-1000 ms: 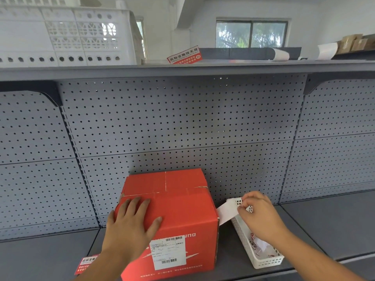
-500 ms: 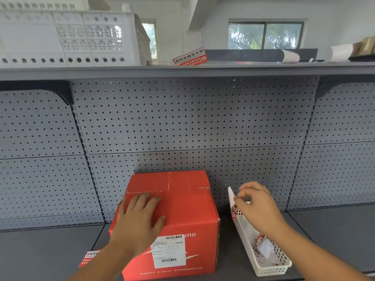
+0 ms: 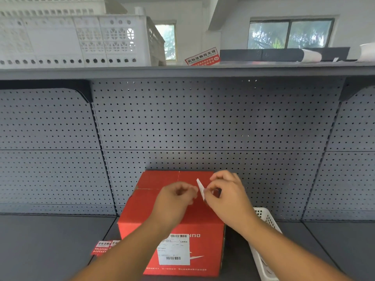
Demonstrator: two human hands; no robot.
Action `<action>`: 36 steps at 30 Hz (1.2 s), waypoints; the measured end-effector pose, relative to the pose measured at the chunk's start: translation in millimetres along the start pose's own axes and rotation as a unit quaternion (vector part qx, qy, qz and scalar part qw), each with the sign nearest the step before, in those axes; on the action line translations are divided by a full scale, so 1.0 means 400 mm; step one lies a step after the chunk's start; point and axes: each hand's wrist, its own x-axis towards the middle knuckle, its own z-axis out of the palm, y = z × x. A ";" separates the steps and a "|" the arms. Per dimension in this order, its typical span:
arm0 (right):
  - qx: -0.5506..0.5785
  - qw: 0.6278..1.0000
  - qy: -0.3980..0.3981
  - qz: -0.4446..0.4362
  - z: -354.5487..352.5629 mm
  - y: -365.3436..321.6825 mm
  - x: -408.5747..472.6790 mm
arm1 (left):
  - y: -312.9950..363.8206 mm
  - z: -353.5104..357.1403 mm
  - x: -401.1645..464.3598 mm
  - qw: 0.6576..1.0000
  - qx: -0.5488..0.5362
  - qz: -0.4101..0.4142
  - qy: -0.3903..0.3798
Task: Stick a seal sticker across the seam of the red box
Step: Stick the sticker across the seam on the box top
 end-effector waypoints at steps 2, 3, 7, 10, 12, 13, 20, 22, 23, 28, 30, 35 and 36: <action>-0.007 1.000 -0.001 -0.023 0.013 -0.010 0.008 | 0.002 0.001 0.006 0.999 -0.029 -0.032 0.011; -0.011 0.999 -0.003 -0.033 0.020 -0.015 0.011 | 0.003 0.000 0.009 0.998 -0.046 -0.048 0.015; -0.022 0.997 -0.011 -0.067 0.051 -0.036 0.027 | -0.011 -0.019 0.031 0.985 -0.114 -0.128 0.008; -0.036 0.996 -0.023 -0.084 0.080 -0.044 0.043 | -0.028 -0.036 0.056 0.977 -0.140 -0.162 0.002; -0.040 0.994 -0.027 -0.095 0.102 -0.047 0.057 | -0.040 -0.054 0.079 0.976 -0.146 -0.164 0.000; -0.040 0.994 -0.028 -0.096 0.109 -0.047 0.063 | -0.044 -0.062 0.087 0.977 -0.142 -0.160 0.000; -0.042 0.998 0.007 -0.039 0.143 -0.018 0.119 | -0.067 -0.122 0.177 0.980 -0.130 -0.151 0.015; -0.023 1.000 0.013 0.008 0.149 -0.002 0.130 | -0.074 -0.133 0.198 0.979 -0.138 -0.153 0.010; -0.014 0.999 0.013 0.029 0.152 0.005 0.135 | -0.077 -0.136 0.206 0.978 -0.138 -0.154 0.007; 0.014 0.992 -0.022 0.125 0.175 0.029 0.161 | -0.093 -0.141 0.241 0.977 -0.137 -0.166 -0.005; 0.023 0.989 -0.043 0.139 0.181 0.036 0.171 | -0.095 -0.144 0.253 0.978 -0.127 -0.168 -0.011; 0.037 0.985 -0.049 0.160 0.189 0.036 0.192 | -0.103 -0.160 0.280 0.994 0.016 -0.104 -0.002; 0.035 0.984 -0.056 0.165 0.192 0.036 0.195 | -0.106 -0.164 0.286 0.995 0.046 -0.091 -0.004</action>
